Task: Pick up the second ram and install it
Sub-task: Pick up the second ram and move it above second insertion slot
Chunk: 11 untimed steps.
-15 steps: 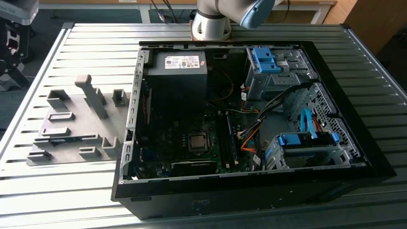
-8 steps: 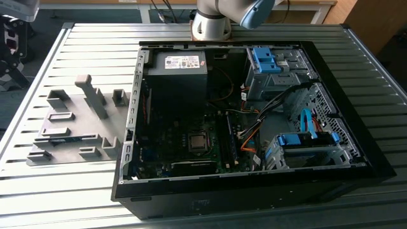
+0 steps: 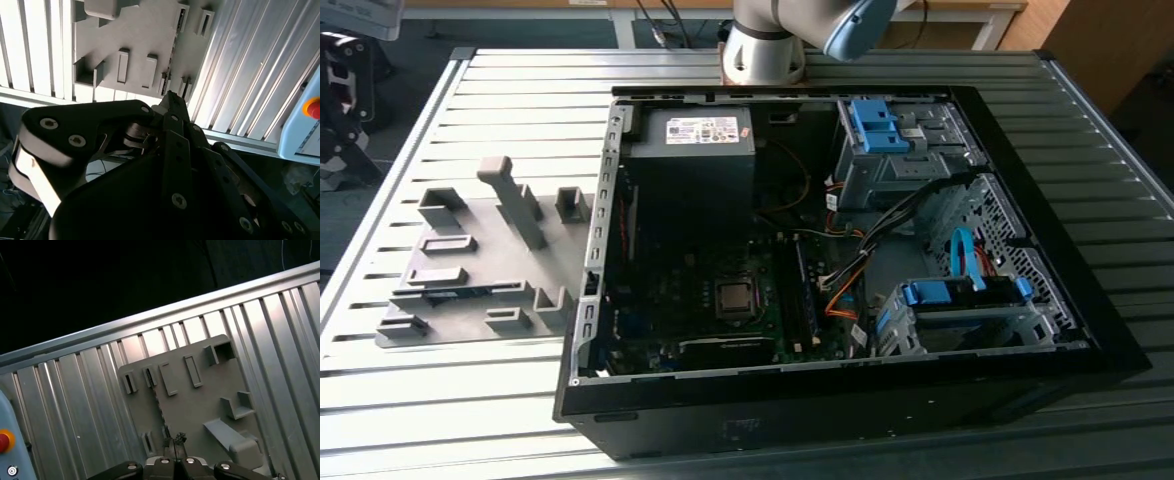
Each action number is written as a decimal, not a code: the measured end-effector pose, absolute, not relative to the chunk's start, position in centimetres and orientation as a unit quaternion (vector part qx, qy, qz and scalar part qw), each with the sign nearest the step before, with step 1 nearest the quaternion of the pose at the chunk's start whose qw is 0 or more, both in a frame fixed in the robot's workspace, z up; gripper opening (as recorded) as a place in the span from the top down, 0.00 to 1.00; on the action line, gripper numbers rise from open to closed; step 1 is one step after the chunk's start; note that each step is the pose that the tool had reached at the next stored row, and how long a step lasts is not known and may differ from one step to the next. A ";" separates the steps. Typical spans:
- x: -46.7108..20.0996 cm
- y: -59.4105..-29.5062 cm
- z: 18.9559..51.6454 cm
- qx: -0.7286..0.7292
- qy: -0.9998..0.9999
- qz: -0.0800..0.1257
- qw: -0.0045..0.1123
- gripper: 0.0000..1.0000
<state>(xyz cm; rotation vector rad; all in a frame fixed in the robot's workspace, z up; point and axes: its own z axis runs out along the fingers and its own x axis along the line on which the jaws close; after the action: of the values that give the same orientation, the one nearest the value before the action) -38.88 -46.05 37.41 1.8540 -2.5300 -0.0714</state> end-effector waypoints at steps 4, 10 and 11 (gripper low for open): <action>-38.9 -46.1 37.3 0.614 -0.789 -0.023 0.003 0.89; -38.9 -46.1 37.2 0.651 -0.759 -0.023 0.004 0.89; -38.9 -46.1 37.2 0.657 -0.754 -0.022 0.004 0.89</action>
<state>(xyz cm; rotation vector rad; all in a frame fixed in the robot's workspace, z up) -38.89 -46.06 37.17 2.0587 -2.3614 -0.0705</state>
